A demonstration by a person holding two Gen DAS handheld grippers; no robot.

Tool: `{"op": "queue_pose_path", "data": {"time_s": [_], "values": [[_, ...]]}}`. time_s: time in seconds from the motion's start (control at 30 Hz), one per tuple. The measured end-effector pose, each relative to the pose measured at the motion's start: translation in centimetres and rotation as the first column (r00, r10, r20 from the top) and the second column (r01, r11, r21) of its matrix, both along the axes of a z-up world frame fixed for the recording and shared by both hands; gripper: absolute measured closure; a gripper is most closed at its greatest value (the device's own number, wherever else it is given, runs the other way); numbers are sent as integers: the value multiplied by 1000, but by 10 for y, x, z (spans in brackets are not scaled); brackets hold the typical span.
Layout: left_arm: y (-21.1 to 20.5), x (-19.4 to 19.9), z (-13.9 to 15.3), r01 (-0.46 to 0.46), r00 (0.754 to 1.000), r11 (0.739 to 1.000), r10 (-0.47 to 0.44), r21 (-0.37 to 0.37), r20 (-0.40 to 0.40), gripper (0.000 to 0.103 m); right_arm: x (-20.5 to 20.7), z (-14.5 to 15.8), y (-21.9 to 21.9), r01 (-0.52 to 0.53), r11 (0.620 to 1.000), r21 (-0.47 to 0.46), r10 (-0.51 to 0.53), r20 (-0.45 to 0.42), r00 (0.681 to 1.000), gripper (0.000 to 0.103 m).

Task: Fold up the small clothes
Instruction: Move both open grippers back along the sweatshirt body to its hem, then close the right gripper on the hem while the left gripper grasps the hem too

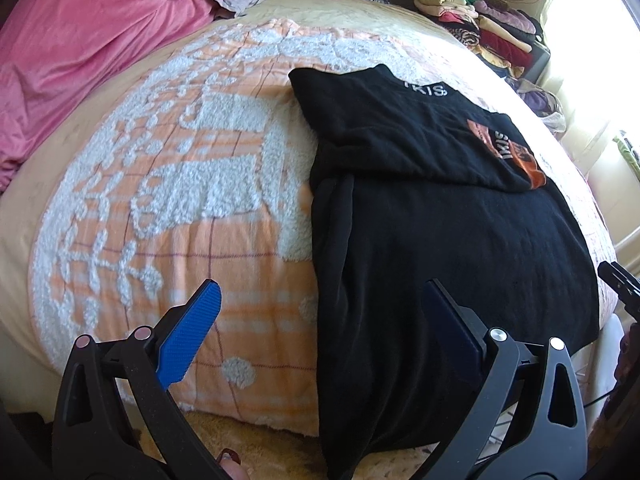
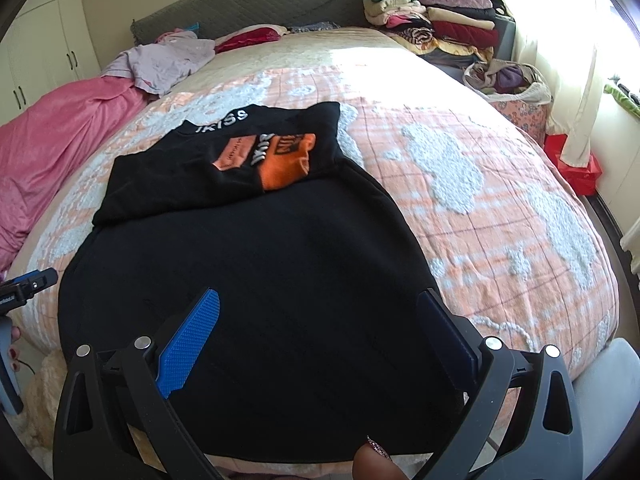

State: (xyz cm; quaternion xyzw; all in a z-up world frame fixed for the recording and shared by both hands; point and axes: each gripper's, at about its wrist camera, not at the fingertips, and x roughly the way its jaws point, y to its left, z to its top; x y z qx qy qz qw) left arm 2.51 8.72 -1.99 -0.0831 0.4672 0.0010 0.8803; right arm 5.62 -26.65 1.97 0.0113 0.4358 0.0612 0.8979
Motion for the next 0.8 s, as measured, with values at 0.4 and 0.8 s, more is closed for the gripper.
{"op": "queue_pose_path", "data": {"time_s": [0.4, 0.8], "values": [[-4, -23, -26, 13, 997, 1000, -14, -13, -69, 9, -12, -14, -29, 36, 999, -10, -36, -41, 998, 5], [-2, -43, -50, 12, 988, 998, -22, -65, -151, 10, -25, -35, -66, 33, 998, 47, -26, -132, 991, 5]]}}
